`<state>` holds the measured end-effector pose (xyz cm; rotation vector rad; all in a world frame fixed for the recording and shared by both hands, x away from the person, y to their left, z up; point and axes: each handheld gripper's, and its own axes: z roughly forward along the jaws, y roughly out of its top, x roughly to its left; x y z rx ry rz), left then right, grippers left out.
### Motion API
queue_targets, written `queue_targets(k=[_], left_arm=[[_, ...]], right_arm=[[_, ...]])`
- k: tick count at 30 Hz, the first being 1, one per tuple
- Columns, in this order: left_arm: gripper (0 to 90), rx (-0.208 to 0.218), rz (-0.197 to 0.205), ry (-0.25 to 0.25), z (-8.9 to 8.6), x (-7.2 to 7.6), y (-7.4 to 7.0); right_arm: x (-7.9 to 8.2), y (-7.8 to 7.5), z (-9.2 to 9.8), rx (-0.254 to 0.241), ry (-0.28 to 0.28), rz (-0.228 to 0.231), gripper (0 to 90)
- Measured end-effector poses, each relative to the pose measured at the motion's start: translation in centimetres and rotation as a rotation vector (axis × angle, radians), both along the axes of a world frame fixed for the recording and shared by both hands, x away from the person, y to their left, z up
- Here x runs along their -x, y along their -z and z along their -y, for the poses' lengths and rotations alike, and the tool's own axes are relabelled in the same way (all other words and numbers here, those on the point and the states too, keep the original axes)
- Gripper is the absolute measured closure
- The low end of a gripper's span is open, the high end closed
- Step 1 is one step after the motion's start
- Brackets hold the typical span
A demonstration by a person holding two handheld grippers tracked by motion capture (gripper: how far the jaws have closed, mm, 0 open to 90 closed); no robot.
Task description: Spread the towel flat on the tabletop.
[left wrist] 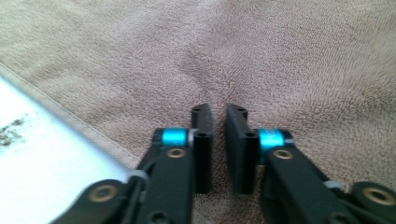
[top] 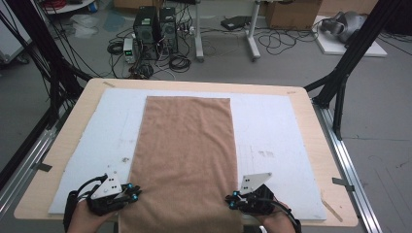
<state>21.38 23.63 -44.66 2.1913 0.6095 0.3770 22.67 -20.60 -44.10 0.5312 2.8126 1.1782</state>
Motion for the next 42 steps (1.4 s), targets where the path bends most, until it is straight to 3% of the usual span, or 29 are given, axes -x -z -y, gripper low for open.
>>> queue_targets(k=[8, 11, 14, 15, 18, 20, 22, 23, 25, 27, 28, 33, 42], left_arm=[[85.6, 0.003, -0.005, 0.002, -0.7, 1.0, -0.2], [85.1, 0.008, -0.007, 0.015, -1.0, 1.7, -0.3], [74.1, 0.029, -0.018, 0.007, -1.5, 1.8, -0.5], [68.7, 0.033, -0.023, -0.001, -1.6, 1.8, -0.5], [66.1, 0.021, -0.025, -0.005, -1.8, 1.6, -0.3], [66.0, 0.018, -0.026, -0.004, -1.8, 1.6, -0.1], [68.4, 0.027, -0.03, 0.001, -1.8, 1.6, 0.1], [70.7, 0.031, -0.032, 0.003, -1.8, 1.5, 0.1], [75.3, 0.032, -0.039, 0.001, -1.7, 1.4, 0.1], [81.6, 0.025, -0.036, 0.011, -1.6, 1.4, 0.1], [82.9, 0.021, -0.028, 0.011, -1.5, 1.4, 0.0], [85.3, 0.028, -0.017, 0.016, -1.4, 1.9, 0.1], [85.9, 0.031, -0.019, 0.043, -1.1, 3.1, -0.2]], right_arm=[[1.3, -0.4, -0.3, -0.011, -0.077, -0.03, 88.4], [1.7, -0.9, 0.1, -0.055, -0.087, -0.049, 84.0], [1.0, -1.5, 0.8, -0.1, -0.027, -0.033, 67.3], [0.5, -1.6, 1.0, -0.09, 0.013, -0.008, 66.2], [-1.6, -1.7, 1.5, -0.055, 0.103, 0.038, 65.5], [-3.3, -1.3, 1.6, -0.049, 0.141, 0.033, 64.1], [-4.5, -1.0, 1.3, -0.04, 0.142, 0.018, 63.9], [-4.9, -0.7, 0.9, -0.032, 0.141, 0.011, 64.0], [-5.5, -0.2, 0.1, 0.034, 0.125, 0.013, 68.6], [-5.8, 0.0, 0.0, 0.009, 0.114, -0.006, 84.1], [-5.9, 0.0, 0.1, 0.005, 0.099, -0.009, 85.8], [-5.7, -0.2, 0.7, 0.01, 0.08, -0.014, 87.4], [-3.5, -0.4, 2.0, 0.006, 0.067, -0.018, 87.4]])
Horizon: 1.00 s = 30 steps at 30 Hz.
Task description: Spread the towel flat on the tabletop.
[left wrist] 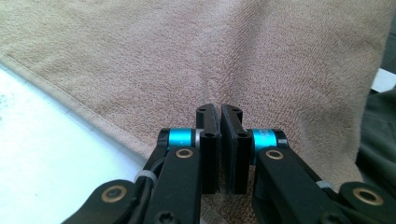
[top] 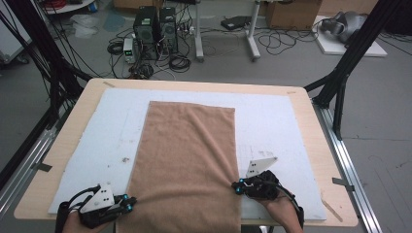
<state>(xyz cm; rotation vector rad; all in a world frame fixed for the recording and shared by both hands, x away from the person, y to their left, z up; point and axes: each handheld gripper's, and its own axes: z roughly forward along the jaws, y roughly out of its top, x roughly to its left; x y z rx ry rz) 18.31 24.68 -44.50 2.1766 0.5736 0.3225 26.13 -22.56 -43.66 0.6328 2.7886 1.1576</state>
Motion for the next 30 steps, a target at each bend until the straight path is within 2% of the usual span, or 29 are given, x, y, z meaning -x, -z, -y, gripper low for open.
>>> queue_targets(k=[7, 10, 13, 15, 18, 21, 24, 28, 30], left_arm=[[85.9, -0.007, 0.003, 0.02, 0.4, 1.3, -0.1], [85.9, -0.002, 0.003, 0.021, 0.4, 1.6, -0.1], [82.8, 0.013, 0.003, 0.013, 0.2, 1.5, -0.3], [75.4, 0.02, 0.008, 0.006, 0.1, 1.3, -0.5], [67.4, 0.032, 0.021, -0.012, 0.1, 0.9, -0.8], [65.5, 0.028, 0.016, -0.021, 0.1, 0.1, -0.5], [65.1, -0.001, -0.008, -0.008, 0.6, -0.5, 0.2], [68.9, 0.006, -0.011, -0.002, 0.7, -0.4, 0.4], [71.3, 0.005, -0.007, 0.004, 0.7, -0.4, 0.4]], right_arm=[[0.9, -0.2, 0.5, -0.006, -0.013, -0.009, 87.3], [1.3, -0.2, 0.8, -0.018, -0.019, -0.027, 85.9], [1.5, -0.6, 1.0, -0.065, -0.005, -0.015, 76.2], [1.3, -1.0, 1.3, -0.091, 0.026, -0.003, 71.3], [0.7, -1.2, 1.5, -0.086, 0.063, 0.024, 66.5], [-0.6, -0.9, 1.6, -0.073, 0.121, 0.034, 63.9], [-1.9, -0.4, 1.2, -0.056, 0.167, 0.036, 62.7], [-3.4, -0.1, 0.7, -0.048, 0.195, 0.049, 64.0], [-4.3, -0.2, 0.6, -0.051, 0.228, 0.053, 65.8]])
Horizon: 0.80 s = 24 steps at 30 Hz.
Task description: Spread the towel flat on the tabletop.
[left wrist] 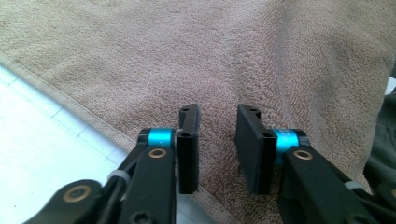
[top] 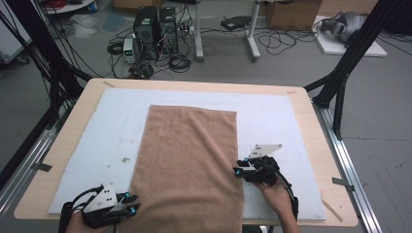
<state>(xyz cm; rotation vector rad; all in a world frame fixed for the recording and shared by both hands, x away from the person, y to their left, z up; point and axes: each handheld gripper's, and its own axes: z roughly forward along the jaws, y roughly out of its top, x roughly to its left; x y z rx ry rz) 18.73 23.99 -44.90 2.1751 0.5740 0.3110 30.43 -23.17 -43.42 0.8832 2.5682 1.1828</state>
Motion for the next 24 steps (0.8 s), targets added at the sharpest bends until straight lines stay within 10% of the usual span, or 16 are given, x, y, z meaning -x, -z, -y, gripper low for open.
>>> queue_targets(k=[11, 18, 24], left_arm=[[79.6, 0.008, 0.008, 0.006, -0.1, 0.4, 0.1], [79.9, 0.016, 0.005, 0.011, -0.4, 0.8, 0.1], [75.3, 0.047, -0.005, 0.009, -0.4, 0.3, -0.7]], right_arm=[[-1.4, 0.5, -0.4, 0.065, -0.013, -0.046, 86.5], [-1.2, 0.2, 0.4, 0.085, -0.013, -0.045, 86.5], [-0.6, -0.2, 1.3, 0.0, -0.023, -0.06, 69.3]])
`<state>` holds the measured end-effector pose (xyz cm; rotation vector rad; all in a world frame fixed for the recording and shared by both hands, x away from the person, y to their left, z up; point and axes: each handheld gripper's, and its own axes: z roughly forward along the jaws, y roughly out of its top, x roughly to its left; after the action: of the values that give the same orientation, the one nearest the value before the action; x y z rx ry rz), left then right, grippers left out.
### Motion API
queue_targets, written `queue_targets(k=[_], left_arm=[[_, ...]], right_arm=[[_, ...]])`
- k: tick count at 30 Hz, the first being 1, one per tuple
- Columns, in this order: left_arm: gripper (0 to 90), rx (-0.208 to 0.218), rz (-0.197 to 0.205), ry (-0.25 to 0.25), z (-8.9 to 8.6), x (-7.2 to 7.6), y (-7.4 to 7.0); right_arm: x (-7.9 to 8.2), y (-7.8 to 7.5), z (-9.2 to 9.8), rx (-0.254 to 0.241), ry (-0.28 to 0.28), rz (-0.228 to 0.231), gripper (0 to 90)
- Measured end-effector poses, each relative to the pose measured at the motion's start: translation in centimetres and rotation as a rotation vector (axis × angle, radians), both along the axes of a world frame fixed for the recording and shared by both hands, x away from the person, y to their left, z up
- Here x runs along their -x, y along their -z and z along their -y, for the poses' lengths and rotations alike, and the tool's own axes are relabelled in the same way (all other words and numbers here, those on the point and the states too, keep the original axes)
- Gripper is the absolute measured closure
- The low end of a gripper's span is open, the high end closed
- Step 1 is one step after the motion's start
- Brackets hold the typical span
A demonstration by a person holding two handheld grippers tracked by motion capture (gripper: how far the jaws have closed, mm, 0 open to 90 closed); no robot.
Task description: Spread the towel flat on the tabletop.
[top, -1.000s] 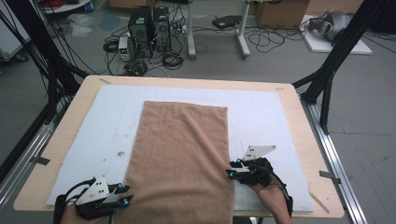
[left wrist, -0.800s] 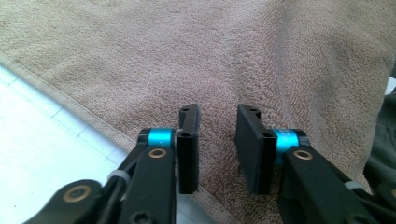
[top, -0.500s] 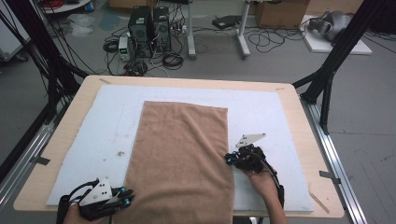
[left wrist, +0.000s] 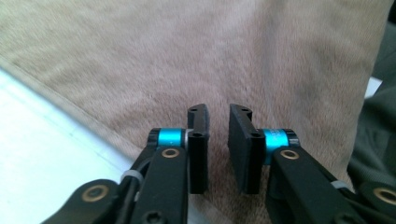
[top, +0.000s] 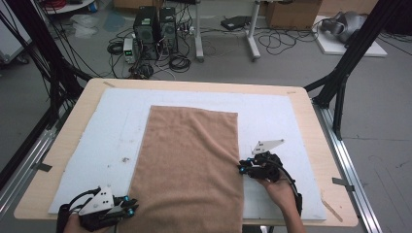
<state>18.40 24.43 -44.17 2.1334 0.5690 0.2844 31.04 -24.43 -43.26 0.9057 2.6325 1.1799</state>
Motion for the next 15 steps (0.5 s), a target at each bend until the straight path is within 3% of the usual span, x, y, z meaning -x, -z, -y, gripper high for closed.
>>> queue_targets(k=[9, 12, 15], left_arm=[[59.5, 0.065, 0.005, -0.058, 0.0, -2.8, -1.8], [56.7, 0.086, 0.004, -0.065, 0.3, -3.7, -2.3], [53.0, 0.077, 0.007, -0.063, 0.8, -4.5, -2.7]], right_arm=[[0.3, -1.7, 0.2, -0.09, 0.003, 0.031, 46.9], [0.3, -2.3, -0.2, -0.095, 0.005, 0.046, 40.3], [0.2, -2.9, -0.6, -0.106, -0.004, 0.058, 36.2]])
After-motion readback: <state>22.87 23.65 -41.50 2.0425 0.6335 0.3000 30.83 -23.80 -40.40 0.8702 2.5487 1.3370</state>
